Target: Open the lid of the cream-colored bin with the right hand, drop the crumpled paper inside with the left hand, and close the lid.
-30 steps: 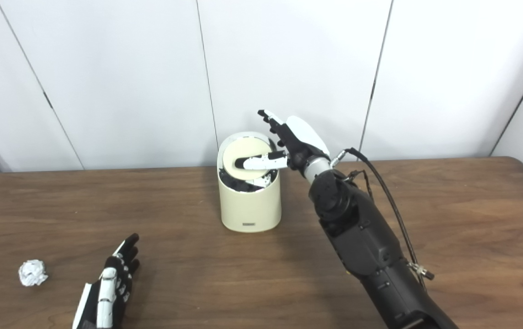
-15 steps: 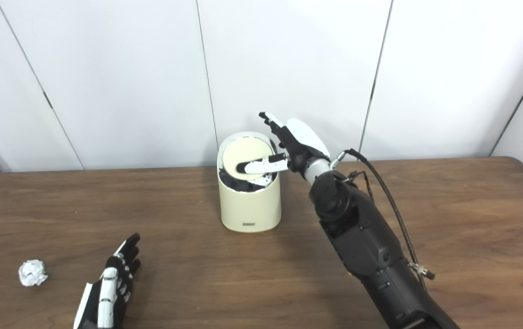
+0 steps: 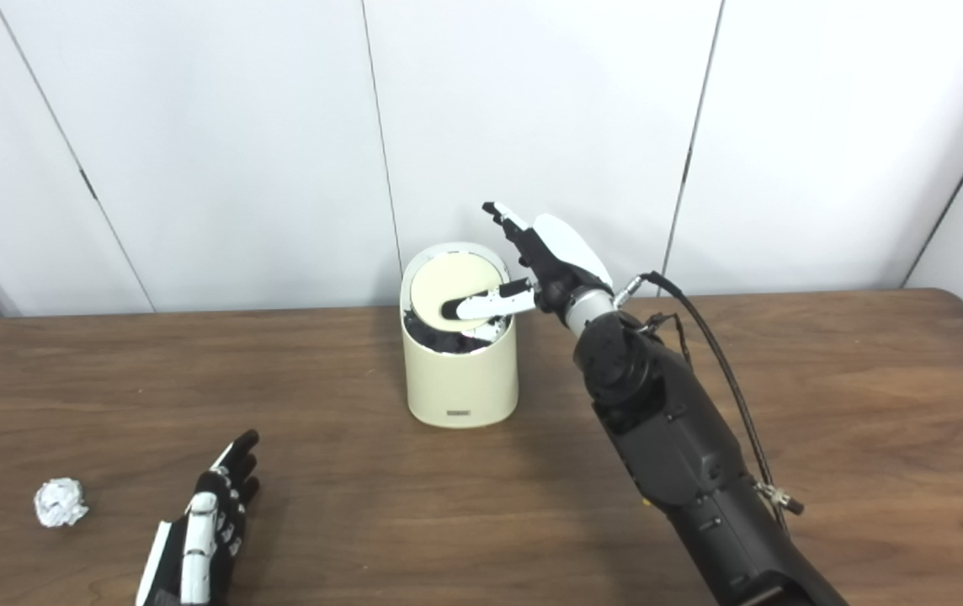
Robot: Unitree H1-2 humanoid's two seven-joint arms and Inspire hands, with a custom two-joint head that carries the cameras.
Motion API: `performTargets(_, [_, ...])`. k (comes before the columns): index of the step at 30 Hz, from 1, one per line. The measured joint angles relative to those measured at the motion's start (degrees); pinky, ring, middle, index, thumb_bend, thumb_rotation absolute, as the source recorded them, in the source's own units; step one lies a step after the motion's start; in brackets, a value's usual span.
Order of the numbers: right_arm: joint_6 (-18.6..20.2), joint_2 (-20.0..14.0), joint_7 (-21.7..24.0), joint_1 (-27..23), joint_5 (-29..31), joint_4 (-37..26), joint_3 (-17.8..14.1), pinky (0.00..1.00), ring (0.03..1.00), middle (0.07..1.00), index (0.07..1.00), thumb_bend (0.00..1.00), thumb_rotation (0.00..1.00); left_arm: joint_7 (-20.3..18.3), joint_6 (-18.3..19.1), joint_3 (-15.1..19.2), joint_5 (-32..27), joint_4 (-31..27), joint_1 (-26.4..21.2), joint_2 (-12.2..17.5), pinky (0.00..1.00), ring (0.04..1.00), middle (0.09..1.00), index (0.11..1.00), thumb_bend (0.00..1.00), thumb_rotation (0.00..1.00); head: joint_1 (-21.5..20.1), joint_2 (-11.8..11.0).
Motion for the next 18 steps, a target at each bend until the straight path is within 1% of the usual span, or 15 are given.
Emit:
performTargets(3, [-0.57,0.01,-0.32,-0.03,0.00,-0.48,0.08,0.79,0.896,0.933,0.956,0.76,0.19,0.06,0.26,-0.07,0.00,-0.12,0.13,-0.27,1.00,1.000,0.991,0.926,0.41,1.00,0.09,0.26])
performTargets(5, [-0.78,0.01,-0.48,-0.03,-0.04,-0.47,0.19,0.81,0.901,0.929,0.952,0.79,0.15,0.12,0.44,-0.13,0.00,-0.20,0.17,-0.39,1.00,1.000,0.989,0.923,0.40,1.00,0.17,0.35])
performTargets(11, [-2.31,-0.04,-1.44,-0.12,-0.07,-0.66,0.73,0.86,0.921,0.936,0.954,0.84,0.08,0.31,0.46,-0.33,0.00,-0.36,0.39,-0.81,1.00,1.000,0.982,0.920,0.40,1.00,0.35,0.70])
performTargets(15, [-2.71,-0.21,-1.62,-0.12,-0.07,-0.66,1.13,0.88,0.925,0.943,0.957,0.84,0.04,0.36,0.46,-0.52,0.00,-0.42,0.49,-0.87,1.00,1.000,0.981,0.919,0.41,1.00,0.53,0.97])
performTargets(17, [-2.89,-0.34,-1.66,-0.12,-0.07,-0.66,1.26,0.88,0.926,0.945,0.959,0.83,0.04,0.36,0.46,-0.59,-0.01,-0.46,0.55,-0.91,1.00,1.000,0.983,0.920,0.40,1.00,0.53,1.05])
performTargets(18, [-3.04,-0.40,-1.67,-0.12,-0.07,-0.66,1.28,0.89,0.927,0.945,0.960,0.82,0.06,0.36,0.46,-0.62,-0.02,-0.48,0.57,-0.92,1.00,1.000,0.983,0.918,0.40,1.00,0.53,1.06])
